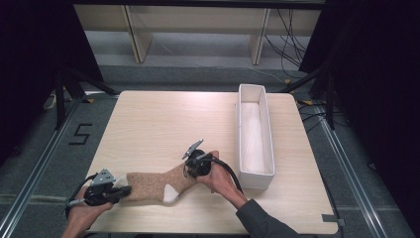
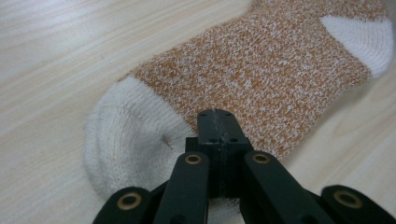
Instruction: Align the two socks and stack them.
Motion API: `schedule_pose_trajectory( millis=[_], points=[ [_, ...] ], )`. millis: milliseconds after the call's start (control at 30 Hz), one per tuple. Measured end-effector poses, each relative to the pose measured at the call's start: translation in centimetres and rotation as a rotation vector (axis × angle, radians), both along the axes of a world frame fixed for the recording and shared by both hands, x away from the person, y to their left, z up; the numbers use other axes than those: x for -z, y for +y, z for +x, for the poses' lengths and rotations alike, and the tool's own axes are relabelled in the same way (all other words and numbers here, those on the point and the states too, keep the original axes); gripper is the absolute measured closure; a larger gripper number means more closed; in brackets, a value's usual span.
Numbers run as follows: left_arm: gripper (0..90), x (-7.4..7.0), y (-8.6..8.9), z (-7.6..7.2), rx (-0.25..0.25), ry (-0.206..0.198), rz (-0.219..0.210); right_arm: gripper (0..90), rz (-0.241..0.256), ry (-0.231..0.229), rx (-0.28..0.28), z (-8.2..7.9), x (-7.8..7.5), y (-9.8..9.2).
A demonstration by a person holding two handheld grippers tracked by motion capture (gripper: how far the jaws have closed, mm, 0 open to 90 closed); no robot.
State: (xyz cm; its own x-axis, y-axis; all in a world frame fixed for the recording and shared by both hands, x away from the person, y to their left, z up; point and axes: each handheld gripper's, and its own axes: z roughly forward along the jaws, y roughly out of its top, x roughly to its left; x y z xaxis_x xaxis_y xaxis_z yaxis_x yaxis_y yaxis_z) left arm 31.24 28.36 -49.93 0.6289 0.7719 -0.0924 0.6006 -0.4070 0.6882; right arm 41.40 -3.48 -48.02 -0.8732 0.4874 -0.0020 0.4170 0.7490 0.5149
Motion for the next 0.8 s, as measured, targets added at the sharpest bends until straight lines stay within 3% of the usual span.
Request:
schedule_pose_trajectory(
  millis=[200,433,600,700,800],
  points=[
    [89.3,0.0,-0.4,-1.2,0.016,-0.007,0.003,84.4,0.037,0.004,-0.001,-1.5,0.2,-0.8],
    [89.2,0.0,-0.8,-1.5,0.03,-0.011,0.005,83.8,0.057,0.016,0.007,-2.4,0.2,-1.7],
    [89.0,-0.1,-1.1,-1.9,0.038,-0.024,0.019,81.7,0.063,-0.007,0.014,-3.1,0.3,-2.0],
    [88.4,-0.1,-1.1,-1.9,0.029,-0.035,0.007,79.3,0.08,-0.009,0.009,-3.1,0.2,-2.1],
    [88.3,-0.6,-1.2,-2.2,0.029,-0.051,0.007,78.6,0.124,-0.01,0.017,-3.4,-0.8,-2.7]
  ],
)
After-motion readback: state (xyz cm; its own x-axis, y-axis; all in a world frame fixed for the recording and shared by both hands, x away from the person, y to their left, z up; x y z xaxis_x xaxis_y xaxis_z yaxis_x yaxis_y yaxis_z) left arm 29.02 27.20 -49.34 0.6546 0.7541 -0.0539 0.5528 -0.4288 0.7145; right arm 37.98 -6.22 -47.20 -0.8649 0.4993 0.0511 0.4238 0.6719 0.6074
